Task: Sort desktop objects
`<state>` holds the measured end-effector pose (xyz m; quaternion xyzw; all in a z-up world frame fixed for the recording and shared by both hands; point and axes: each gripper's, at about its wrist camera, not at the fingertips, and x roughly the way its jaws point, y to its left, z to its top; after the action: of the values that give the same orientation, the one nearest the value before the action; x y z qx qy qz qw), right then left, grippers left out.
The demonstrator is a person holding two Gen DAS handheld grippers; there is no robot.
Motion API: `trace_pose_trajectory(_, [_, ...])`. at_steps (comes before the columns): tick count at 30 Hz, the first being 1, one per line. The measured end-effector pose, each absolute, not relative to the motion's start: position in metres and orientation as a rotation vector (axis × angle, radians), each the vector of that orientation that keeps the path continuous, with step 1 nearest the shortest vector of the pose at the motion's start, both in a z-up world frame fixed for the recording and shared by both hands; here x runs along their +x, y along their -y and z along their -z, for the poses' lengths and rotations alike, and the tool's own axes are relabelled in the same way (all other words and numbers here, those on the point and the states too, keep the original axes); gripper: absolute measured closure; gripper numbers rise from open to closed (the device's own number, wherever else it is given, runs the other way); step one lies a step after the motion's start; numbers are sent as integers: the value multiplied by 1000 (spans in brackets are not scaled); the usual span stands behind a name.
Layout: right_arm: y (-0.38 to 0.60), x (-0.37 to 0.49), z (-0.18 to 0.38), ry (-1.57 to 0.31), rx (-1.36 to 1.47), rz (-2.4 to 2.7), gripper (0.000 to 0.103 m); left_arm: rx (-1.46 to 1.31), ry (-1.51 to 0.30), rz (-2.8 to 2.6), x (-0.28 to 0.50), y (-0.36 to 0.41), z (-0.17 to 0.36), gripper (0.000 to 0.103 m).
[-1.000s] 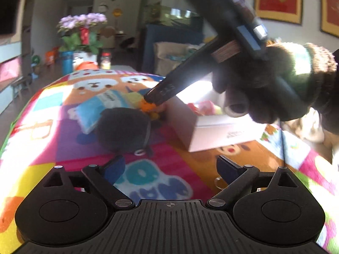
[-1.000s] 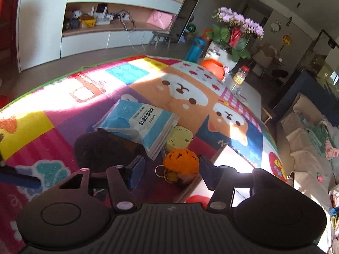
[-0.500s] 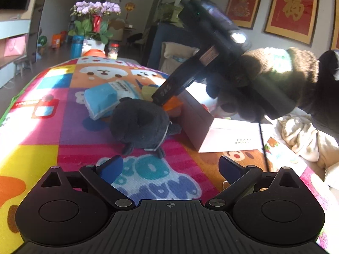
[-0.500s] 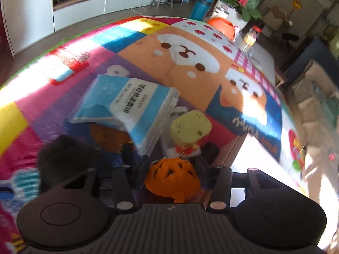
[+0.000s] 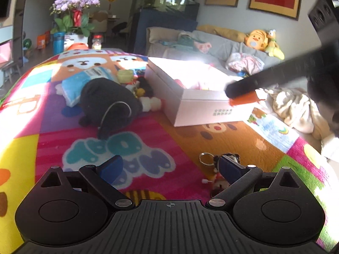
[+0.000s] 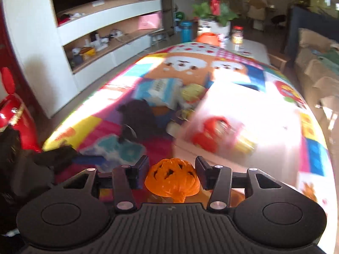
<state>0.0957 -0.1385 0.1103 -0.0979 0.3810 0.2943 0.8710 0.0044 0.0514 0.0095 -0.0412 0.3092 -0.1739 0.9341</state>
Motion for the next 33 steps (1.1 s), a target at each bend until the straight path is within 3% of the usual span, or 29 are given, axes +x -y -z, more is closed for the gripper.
trace_pose_trajectory(5, [166,75,-73,-729,-288,-472,53,-12,-682,385,-5,-31,-10,3])
trace_pose_trajectory(9, [184,66,-60,-694,-217,-462,26,63,-712,439,-17,-13,-11,3])
trace_pose_trajectory(15, [209,52,-45,-676,-130,-420,10,136,-763,401,-15,1,-5,3])
trace_pose_trajectory(25, [216,42,-14,-756,-26,-405,2,364,-676,53,6,-17,-17,3])
trace_pose_trajectory(33, [217,40,-7,-764,25,-396,0,-14,-794,356,2,-30,-36,3])
